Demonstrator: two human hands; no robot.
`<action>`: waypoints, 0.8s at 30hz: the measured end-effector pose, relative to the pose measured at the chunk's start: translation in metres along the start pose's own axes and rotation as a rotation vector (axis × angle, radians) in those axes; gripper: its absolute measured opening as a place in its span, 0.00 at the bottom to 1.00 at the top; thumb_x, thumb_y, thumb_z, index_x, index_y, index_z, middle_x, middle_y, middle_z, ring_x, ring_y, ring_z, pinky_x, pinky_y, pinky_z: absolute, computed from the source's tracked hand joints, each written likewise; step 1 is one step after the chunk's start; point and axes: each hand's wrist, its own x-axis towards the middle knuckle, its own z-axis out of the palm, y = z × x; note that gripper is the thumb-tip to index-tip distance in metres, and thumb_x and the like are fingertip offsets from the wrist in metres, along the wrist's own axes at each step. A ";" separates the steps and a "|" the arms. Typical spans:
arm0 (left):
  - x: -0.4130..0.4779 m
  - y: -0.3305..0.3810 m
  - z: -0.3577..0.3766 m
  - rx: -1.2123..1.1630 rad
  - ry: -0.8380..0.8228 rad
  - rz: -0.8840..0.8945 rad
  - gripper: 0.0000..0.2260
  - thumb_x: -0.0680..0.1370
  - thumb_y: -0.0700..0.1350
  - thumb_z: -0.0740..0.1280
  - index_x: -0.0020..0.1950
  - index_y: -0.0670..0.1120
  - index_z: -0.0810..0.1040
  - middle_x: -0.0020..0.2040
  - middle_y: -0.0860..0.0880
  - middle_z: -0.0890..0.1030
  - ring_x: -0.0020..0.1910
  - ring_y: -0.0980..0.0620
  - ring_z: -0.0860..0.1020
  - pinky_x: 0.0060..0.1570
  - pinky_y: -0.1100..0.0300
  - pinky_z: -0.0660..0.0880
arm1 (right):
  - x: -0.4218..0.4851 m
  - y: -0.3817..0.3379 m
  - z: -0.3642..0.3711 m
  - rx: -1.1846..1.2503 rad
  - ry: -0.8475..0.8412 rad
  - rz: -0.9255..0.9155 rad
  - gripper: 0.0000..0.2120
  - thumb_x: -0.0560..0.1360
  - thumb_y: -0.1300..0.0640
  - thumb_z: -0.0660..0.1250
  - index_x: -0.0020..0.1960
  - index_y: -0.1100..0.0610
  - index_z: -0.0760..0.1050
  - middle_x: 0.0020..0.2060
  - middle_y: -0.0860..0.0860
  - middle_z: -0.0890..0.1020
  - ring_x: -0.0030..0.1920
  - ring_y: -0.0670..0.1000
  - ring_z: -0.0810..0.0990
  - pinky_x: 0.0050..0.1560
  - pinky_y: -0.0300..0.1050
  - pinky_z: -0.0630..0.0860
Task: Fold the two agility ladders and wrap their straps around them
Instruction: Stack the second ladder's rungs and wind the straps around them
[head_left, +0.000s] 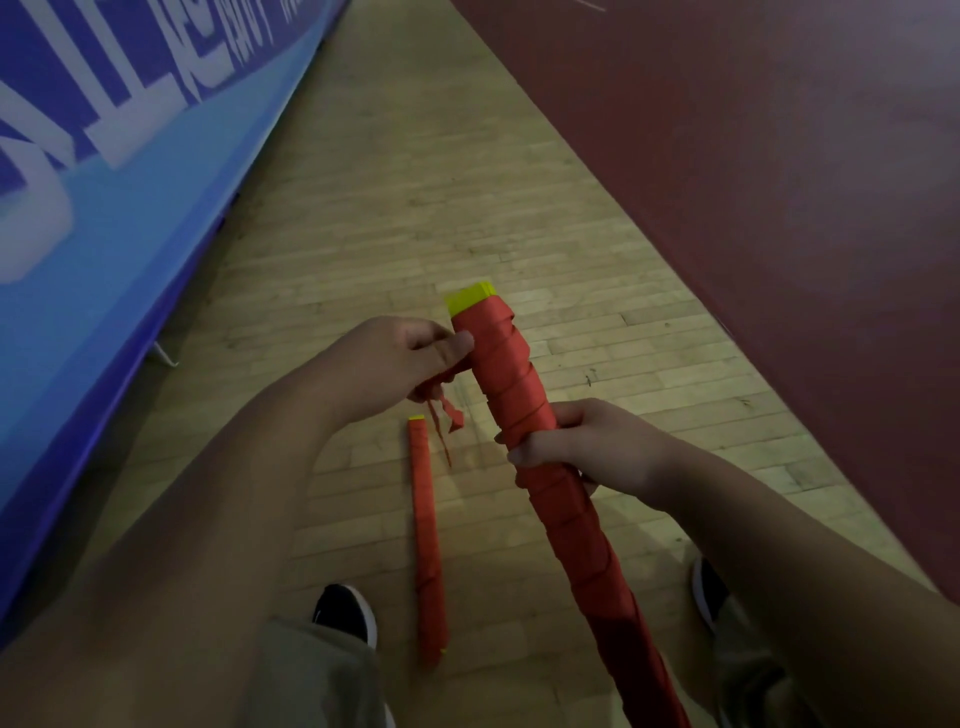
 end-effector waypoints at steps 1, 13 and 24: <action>0.000 -0.002 -0.003 0.008 0.001 0.020 0.14 0.82 0.63 0.69 0.54 0.55 0.87 0.46 0.53 0.89 0.42 0.56 0.87 0.51 0.54 0.85 | -0.001 -0.001 0.000 0.004 -0.010 -0.005 0.14 0.75 0.47 0.78 0.60 0.47 0.88 0.50 0.50 0.91 0.53 0.52 0.91 0.56 0.52 0.84; 0.003 -0.008 -0.012 0.019 0.036 0.028 0.05 0.82 0.47 0.75 0.53 0.57 0.89 0.41 0.54 0.87 0.38 0.57 0.83 0.39 0.60 0.80 | 0.001 -0.005 0.003 -0.026 0.032 0.001 0.11 0.74 0.45 0.80 0.55 0.47 0.89 0.49 0.49 0.91 0.50 0.51 0.91 0.49 0.47 0.84; 0.003 0.010 0.017 -0.004 0.100 -0.166 0.35 0.72 0.80 0.67 0.43 0.46 0.86 0.34 0.50 0.86 0.33 0.52 0.83 0.43 0.53 0.82 | 0.015 0.008 0.016 -0.348 0.229 0.049 0.15 0.69 0.35 0.79 0.48 0.43 0.87 0.39 0.44 0.89 0.42 0.46 0.88 0.52 0.51 0.87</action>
